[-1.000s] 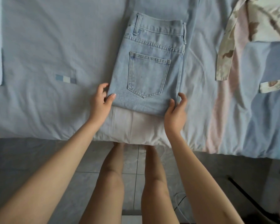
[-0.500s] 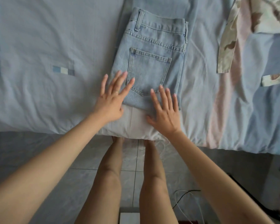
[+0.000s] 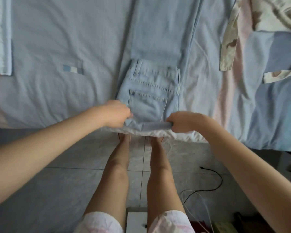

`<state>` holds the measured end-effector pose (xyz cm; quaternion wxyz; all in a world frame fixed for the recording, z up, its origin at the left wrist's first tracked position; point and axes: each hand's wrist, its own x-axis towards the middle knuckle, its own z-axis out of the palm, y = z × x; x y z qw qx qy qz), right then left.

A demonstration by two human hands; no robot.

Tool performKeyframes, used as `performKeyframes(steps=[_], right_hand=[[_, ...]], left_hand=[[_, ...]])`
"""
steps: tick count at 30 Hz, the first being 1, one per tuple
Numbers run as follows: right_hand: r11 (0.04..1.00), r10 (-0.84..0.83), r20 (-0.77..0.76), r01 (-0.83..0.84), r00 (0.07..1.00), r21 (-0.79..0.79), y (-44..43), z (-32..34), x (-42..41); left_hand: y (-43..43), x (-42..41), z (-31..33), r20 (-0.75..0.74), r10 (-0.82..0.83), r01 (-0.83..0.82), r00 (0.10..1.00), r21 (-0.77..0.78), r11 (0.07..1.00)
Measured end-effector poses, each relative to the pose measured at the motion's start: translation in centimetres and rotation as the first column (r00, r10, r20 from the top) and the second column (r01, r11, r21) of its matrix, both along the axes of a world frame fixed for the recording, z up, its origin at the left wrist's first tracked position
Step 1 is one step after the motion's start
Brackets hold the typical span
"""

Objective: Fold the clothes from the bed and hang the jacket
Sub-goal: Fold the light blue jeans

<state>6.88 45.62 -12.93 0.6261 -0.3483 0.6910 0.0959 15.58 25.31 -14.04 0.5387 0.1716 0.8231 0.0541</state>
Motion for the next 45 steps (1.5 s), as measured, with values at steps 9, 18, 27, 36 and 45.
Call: performKeyframes(steps=[9, 18, 27, 36, 45], right_hand=[[0.913, -0.406, 0.398, 0.381, 0.823, 0.144, 2.4, 5.0, -5.5], [0.403, -0.912, -0.101, 0.828, 0.396, -0.391, -1.6, -4.3, -21.2], [0.034, -0.998, -0.059, 0.617, -0.021, -0.786, -7.5, -9.7, -25.0], [-0.084, -0.995, 0.011, 0.728, -0.104, -0.68, -6.1, -10.8, -26.7], [0.216, -0.938, -0.346, 0.797, 0.009, -0.565, -4.0, -6.8, -23.0]], left_hand=[[-5.2, -2.2, 5.2, 0.448, 0.615, -0.752, 0.648, 0.253, 0.609], [-7.5, -16.6, -7.2, 0.032, 0.96, -0.818, -0.278, 0.517, -0.254], [-7.3, -20.7, -11.3, -0.258, 0.947, -0.742, -0.194, 0.67, 0.031], [-8.2, -24.0, -12.4, -0.262, 0.952, -0.739, -0.156, 0.671, 0.064], [-8.1, -18.6, -9.9, -0.216, 0.941, -0.83, -0.26, 0.548, -0.104]])
